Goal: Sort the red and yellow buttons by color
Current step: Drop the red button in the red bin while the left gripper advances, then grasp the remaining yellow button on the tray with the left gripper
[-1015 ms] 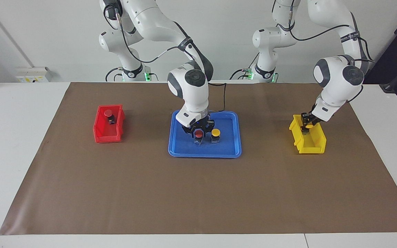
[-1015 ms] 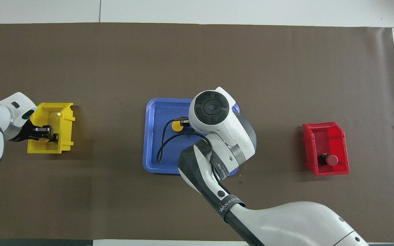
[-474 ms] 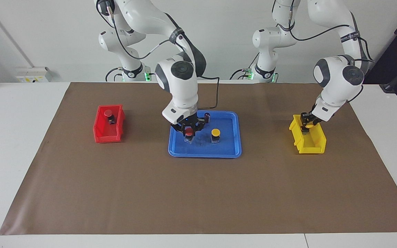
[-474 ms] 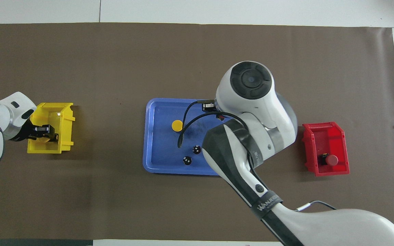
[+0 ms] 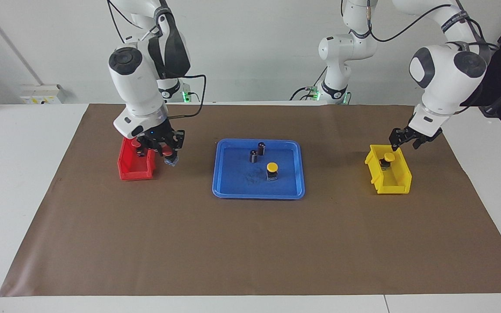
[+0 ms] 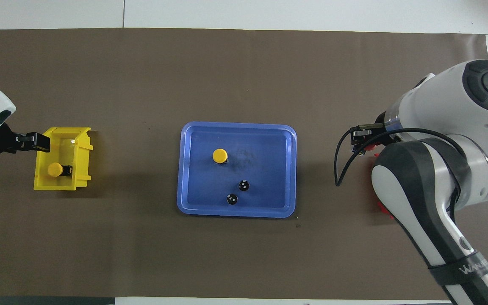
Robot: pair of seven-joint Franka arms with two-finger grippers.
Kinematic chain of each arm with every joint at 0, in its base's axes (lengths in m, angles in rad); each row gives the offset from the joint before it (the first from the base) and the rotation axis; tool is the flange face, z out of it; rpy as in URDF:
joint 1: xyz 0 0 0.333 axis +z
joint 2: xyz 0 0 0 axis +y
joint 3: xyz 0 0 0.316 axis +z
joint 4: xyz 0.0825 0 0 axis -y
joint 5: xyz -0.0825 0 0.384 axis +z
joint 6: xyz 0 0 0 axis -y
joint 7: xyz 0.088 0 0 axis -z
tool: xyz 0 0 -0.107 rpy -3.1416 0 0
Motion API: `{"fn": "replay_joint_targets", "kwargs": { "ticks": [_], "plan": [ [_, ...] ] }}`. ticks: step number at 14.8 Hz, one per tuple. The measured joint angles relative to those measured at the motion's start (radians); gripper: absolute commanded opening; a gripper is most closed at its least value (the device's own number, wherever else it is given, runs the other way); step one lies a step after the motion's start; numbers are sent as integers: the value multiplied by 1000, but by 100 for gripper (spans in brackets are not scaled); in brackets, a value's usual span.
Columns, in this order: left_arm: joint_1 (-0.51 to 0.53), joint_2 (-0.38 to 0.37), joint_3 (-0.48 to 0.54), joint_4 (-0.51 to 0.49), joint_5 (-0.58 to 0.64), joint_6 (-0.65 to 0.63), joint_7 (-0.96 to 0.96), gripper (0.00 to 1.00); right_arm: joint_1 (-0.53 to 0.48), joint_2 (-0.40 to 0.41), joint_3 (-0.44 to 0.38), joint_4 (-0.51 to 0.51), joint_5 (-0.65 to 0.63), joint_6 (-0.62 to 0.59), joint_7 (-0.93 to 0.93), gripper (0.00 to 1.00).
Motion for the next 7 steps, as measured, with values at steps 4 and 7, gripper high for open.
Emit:
{"fn": "replay_joint_targets", "kwargs": {
  "ticks": [4,7],
  "plan": [
    [-283,12,-14,15,-15,21,-298,100,-118,-29,0,-106,0,79,-181,21],
    [-492,78,-20,19,-31,105,-508,100,-174,-51,0,-166,0,118,-252,21]
  ]
}}
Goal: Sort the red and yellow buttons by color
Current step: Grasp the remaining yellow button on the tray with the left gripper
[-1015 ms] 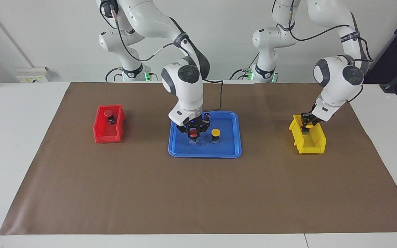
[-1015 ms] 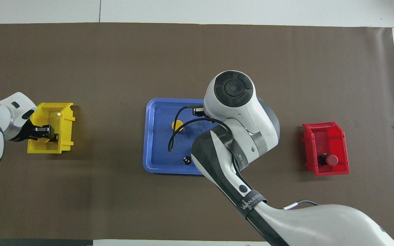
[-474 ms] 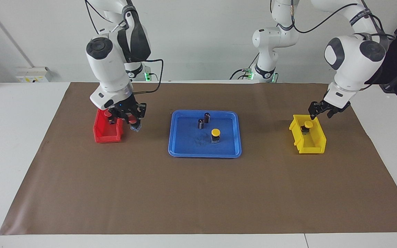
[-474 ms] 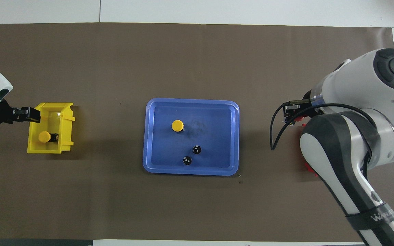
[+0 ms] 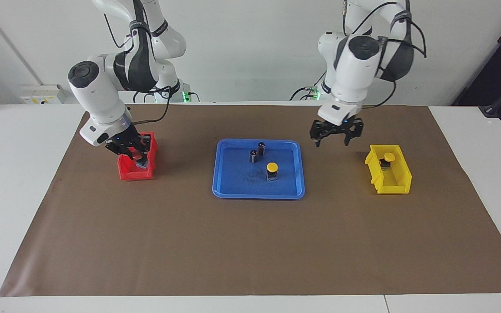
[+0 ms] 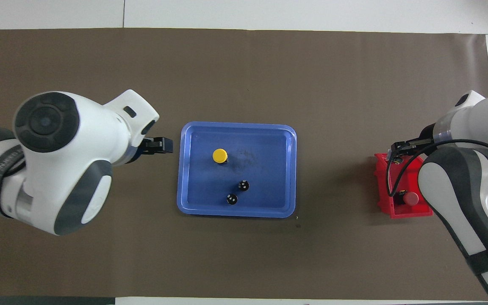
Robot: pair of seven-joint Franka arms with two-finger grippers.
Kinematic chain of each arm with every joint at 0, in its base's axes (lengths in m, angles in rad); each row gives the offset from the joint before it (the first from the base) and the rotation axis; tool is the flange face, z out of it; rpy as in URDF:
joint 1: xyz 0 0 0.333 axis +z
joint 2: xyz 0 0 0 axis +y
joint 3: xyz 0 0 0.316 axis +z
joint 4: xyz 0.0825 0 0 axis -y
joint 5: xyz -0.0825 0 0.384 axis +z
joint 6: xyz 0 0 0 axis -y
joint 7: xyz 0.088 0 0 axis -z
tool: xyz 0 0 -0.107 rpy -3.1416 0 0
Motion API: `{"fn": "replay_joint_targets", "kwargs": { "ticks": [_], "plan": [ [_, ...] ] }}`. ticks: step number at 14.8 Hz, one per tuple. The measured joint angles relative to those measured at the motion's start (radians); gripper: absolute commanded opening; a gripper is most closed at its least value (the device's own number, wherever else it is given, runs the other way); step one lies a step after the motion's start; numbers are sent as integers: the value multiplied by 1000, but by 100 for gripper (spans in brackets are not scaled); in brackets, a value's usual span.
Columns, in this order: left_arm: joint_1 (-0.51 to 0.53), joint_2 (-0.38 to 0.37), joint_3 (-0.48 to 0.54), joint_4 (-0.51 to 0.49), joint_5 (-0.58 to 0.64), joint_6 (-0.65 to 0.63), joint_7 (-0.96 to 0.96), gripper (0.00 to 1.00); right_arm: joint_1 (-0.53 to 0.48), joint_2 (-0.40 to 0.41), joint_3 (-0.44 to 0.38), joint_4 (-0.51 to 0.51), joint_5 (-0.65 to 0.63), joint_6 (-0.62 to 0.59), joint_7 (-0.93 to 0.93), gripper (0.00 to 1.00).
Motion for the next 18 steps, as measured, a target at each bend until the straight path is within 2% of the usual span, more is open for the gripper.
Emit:
{"fn": "replay_joint_targets", "kwargs": {
  "ticks": [3,6,8,10,13,14,15,16,17,18],
  "plan": [
    [-106,119,0,21,-26,118,-94,100,-11,-27,1,-57,0,28,-31,21],
    [-124,236,2,97,-68,153,-99,99,-47,-46,1,-106,0,67,-80,21],
    [-132,294,3,126,-69,181,-111,95,-64,-50,0,-142,0,104,-97,21],
    [-133,330,6,133,-69,202,-117,92,-65,-52,2,-173,0,147,-98,21],
    [-132,346,15,134,-69,201,-118,86,-65,-54,5,-200,0,167,-98,21],
    [-132,346,15,134,-69,196,-125,75,-65,-54,5,-205,0,172,-98,21],
    [-132,346,15,134,-69,191,-135,49,-65,-55,5,-210,0,184,-98,21],
    [-132,345,15,134,-69,188,-148,12,-65,-55,5,-219,0,200,-98,22],
    [-132,345,15,135,-69,184,-161,2,-65,-55,5,-231,0,214,-99,22],
    [-132,344,15,136,-69,182,-168,2,-65,-55,5,-245,0,232,-100,22]
  ]
}}
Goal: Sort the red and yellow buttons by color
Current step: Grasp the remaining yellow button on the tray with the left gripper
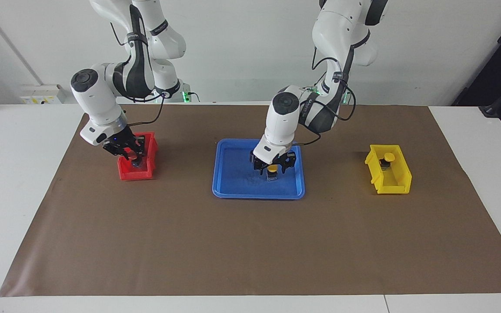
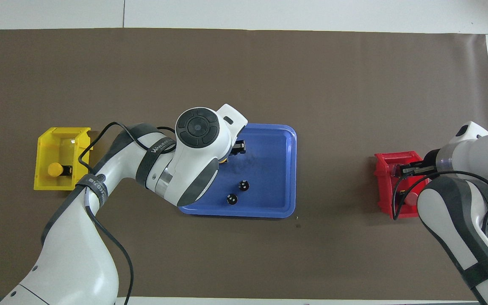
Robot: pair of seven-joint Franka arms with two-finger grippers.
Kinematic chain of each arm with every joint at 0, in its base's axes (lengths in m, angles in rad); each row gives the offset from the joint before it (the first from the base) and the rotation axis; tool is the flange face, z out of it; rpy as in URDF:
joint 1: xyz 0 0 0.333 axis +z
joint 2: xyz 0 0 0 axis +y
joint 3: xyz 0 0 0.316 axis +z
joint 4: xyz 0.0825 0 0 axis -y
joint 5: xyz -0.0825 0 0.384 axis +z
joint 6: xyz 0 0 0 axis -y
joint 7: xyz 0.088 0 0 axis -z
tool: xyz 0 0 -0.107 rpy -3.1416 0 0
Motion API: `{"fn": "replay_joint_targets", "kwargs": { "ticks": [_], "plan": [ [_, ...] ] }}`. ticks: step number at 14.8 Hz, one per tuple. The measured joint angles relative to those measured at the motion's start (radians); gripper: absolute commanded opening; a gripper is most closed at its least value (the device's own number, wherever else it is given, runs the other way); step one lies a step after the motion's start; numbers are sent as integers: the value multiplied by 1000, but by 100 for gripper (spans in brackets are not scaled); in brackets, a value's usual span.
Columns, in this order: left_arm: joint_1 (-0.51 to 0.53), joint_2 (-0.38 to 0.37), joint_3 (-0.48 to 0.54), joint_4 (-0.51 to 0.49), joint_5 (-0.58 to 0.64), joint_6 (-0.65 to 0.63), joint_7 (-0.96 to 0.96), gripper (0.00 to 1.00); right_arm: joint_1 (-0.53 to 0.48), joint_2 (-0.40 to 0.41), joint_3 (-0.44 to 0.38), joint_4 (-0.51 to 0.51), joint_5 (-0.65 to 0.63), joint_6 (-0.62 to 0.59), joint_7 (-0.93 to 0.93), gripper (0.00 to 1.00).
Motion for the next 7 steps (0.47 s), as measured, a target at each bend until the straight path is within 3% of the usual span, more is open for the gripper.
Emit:
{"fn": "replay_joint_targets", "kwargs": {
  "ticks": [4,5,6,7],
  "plan": [
    [1,-1,3,13,-3,-25,-14,2,0,0,0,-44,0,46,-1,26],
    [3,-3,6,37,-7,-60,-16,2,0,0,0,-50,0,50,-1,38],
    [10,-9,12,85,-9,-130,-19,2,0,0,0,-53,0,52,-1,60],
    [24,-21,17,143,-9,-213,-19,2,0,0,0,-53,0,52,-1,67]
  ]
}}
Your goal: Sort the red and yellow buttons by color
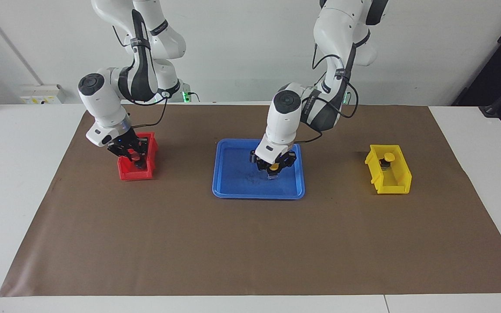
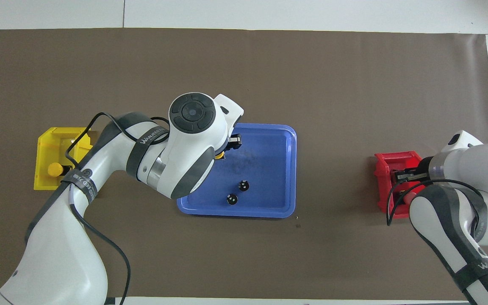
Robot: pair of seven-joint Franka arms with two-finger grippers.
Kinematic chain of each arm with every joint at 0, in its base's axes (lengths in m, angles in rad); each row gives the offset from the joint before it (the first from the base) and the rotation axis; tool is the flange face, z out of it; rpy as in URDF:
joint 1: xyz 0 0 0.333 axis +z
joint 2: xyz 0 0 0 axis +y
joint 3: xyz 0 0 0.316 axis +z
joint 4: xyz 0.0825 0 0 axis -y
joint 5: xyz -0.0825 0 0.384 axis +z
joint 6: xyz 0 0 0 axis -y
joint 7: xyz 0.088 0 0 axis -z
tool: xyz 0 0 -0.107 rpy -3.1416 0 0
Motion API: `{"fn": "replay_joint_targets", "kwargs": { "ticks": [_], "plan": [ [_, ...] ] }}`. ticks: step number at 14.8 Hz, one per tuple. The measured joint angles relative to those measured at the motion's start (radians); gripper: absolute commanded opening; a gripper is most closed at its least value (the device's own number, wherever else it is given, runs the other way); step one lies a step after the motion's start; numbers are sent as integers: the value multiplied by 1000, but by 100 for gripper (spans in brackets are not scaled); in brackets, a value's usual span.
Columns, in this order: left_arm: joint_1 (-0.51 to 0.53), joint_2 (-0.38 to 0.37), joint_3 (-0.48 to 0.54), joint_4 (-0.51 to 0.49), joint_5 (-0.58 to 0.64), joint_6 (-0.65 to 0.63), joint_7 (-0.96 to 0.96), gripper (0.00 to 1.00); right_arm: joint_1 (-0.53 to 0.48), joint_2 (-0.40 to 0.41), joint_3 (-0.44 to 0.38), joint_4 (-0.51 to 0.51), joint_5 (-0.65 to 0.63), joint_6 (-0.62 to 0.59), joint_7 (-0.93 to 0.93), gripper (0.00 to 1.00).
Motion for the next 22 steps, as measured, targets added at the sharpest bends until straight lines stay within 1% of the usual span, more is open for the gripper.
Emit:
{"fn": "replay_joint_targets", "kwargs": {
  "ticks": [2,4,6,7,9,10,11,12,13,16,18,20,22],
  "plan": [
    [52,-51,5,82,0,-130,16,2,0,0,0,0,0,0,-2,68],
    [136,-110,9,96,1,-211,113,1,0,0,0,1,0,0,-11,68],
    [257,-141,14,77,1,-236,270,2,0,-1,0,13,0,-13,-23,68],
    [324,-144,17,61,1,-232,361,2,0,-2,0,32,0,-41,-25,68],
    [470,-141,22,34,1,-198,549,1,1,-6,1,108,0,-144,-25,72],
    [535,-139,24,24,0,-179,624,2,1,-9,2,160,0,-205,-25,75],
    [589,-138,25,14,0,-158,678,2,1,-15,2,213,0,-265,-21,81],
    [625,-137,25,-2,0,-134,710,1,1,-20,3,267,0,-323,-13,100],
    [642,-137,25,-26,1,-106,723,1,1,-25,4,323,0,-378,-1,100],
    [643,-140,15,-139,5,19,725,2,1,-29,7,490,0,-528,56,100],
    [642,-140,11,-198,6,76,729,2,3,-20,9,605,0,-638,117,100],
    [650,-141,12,-217,7,99,744,1,3,15,9,743,-4,-761,153,100],
    [664,-144,15,-219,7,101,764,2,0,61,8,851,-7,-838,166,100]
  ]
}}
